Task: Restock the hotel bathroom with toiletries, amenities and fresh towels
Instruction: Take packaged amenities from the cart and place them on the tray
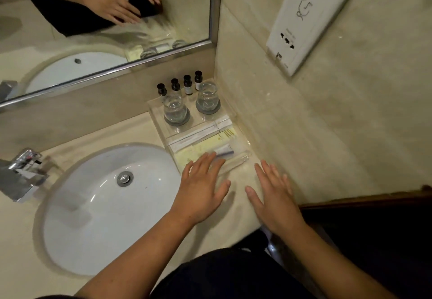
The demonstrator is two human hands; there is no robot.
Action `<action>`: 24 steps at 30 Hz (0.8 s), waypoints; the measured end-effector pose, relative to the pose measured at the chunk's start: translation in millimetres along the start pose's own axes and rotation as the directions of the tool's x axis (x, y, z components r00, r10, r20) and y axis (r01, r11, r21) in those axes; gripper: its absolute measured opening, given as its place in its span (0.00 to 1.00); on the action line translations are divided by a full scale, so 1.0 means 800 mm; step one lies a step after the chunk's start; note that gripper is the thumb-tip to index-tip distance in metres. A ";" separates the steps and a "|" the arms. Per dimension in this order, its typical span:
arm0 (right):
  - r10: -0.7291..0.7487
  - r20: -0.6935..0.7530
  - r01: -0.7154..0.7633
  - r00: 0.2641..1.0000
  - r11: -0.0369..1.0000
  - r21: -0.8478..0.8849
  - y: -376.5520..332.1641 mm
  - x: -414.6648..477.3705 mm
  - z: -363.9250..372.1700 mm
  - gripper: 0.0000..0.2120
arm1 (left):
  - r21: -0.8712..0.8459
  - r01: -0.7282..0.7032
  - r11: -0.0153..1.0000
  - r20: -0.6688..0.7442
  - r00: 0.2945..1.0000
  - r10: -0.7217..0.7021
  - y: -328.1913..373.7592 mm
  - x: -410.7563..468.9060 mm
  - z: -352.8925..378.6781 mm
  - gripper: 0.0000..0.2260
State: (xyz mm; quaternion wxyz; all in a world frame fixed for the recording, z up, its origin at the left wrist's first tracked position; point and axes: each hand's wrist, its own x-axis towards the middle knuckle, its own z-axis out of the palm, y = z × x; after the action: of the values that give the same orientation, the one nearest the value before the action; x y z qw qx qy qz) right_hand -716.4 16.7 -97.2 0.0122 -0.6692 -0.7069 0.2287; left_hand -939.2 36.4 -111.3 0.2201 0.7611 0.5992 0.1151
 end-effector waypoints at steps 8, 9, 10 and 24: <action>0.164 -0.071 -0.156 0.984 0.983 0.100 0.017 -0.113 0.025 0.39 | 0.008 -0.226 0.974 0.094 0.970 0.225 0.069 -0.033 0.013 0.29; 0.177 -0.093 -0.166 0.980 0.979 0.119 0.018 -0.124 0.026 0.39 | 0.018 -0.252 0.967 0.101 0.963 0.249 0.076 -0.035 0.016 0.29; 0.190 -0.114 -0.174 0.975 0.976 0.132 0.020 -0.136 0.027 0.38 | 0.027 -0.276 0.961 0.108 0.956 0.272 0.083 -0.037 0.019 0.28; 0.405 -0.215 -0.384 0.889 0.913 0.134 0.088 -0.268 0.020 0.38 | 0.048 -0.490 0.870 0.215 0.856 0.470 0.189 -0.083 0.069 0.30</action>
State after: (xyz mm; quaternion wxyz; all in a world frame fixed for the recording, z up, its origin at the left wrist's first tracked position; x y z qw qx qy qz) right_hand -633.3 -191.9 -73.3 0.0793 -0.8203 -0.5387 0.1752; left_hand -801.7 -66.5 -82.2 0.2035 0.9042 0.3706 0.0605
